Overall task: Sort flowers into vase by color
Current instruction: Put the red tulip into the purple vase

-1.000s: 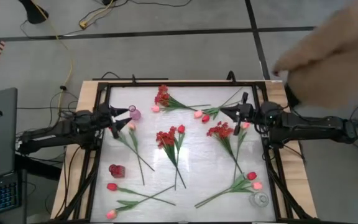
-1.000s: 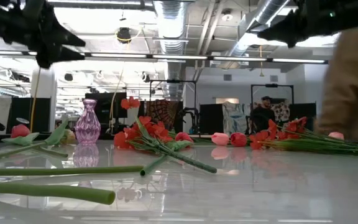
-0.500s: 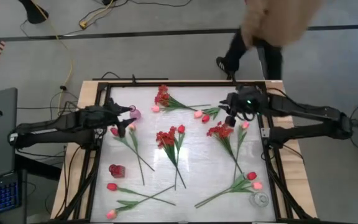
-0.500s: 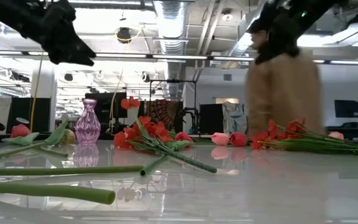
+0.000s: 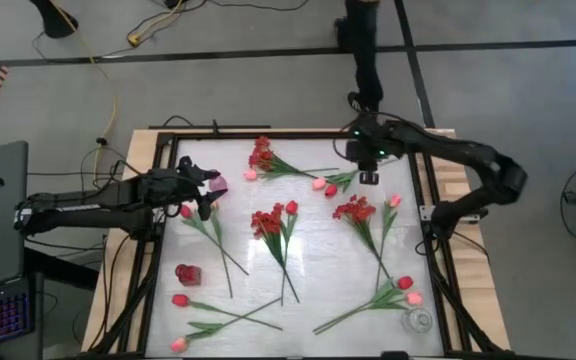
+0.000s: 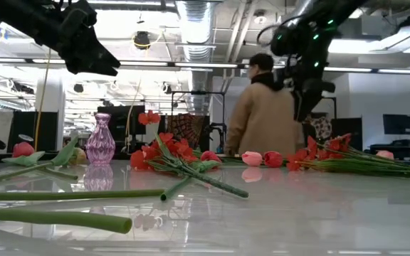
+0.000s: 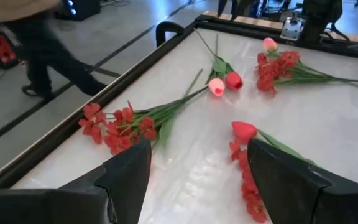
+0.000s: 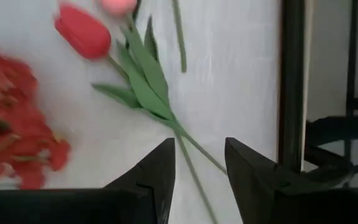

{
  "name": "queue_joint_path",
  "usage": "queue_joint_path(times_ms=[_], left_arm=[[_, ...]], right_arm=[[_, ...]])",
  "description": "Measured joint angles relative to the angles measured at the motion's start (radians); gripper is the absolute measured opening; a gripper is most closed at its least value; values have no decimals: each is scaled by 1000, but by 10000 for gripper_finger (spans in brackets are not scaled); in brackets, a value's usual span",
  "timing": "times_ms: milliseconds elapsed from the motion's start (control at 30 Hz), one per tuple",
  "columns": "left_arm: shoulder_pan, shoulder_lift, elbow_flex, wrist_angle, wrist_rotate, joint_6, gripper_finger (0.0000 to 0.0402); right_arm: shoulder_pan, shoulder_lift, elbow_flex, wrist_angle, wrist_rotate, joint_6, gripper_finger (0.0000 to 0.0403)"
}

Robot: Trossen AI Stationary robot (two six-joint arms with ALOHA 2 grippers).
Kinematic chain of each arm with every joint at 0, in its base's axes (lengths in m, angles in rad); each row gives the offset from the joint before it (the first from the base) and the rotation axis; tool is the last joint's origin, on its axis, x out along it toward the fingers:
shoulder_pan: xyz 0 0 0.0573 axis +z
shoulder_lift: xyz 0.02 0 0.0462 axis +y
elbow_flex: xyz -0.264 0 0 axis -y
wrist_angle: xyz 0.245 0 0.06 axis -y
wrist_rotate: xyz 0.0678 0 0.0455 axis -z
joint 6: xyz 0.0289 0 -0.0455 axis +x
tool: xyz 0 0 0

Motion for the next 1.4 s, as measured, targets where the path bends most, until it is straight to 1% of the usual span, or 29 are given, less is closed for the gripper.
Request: queue_joint_path(times_ms=[133,267,433,667,800,1067,1167,1233,1400], left_arm=[[0,-1,0,-4,0,-1,254],[0,-1,0,-4,0,5,254],[0,-1,0,-4,0,8,254],[0,-1,0,-4,0,20,254],[0,-1,0,-4,1,23,254],[-1,-1,0,-3,2,24,254],[-1,-1,0,-3,2,24,254],[-1,-1,0,-3,3,24,254],[-1,-1,-1,-3,21,24,254]], right_arm=[[8,120,77,-68,90,-114,168],[20,233,145,-147,164,-174,168],[32,350,195,-227,250,-212,168],[42,462,210,-267,308,-235,168],[42,494,209,-281,311,-248,165],[32,501,209,-258,329,-260,157],[31,525,209,-255,330,-272,157],[31,547,209,-242,343,-280,157],[32,551,210,-185,348,-280,155]])
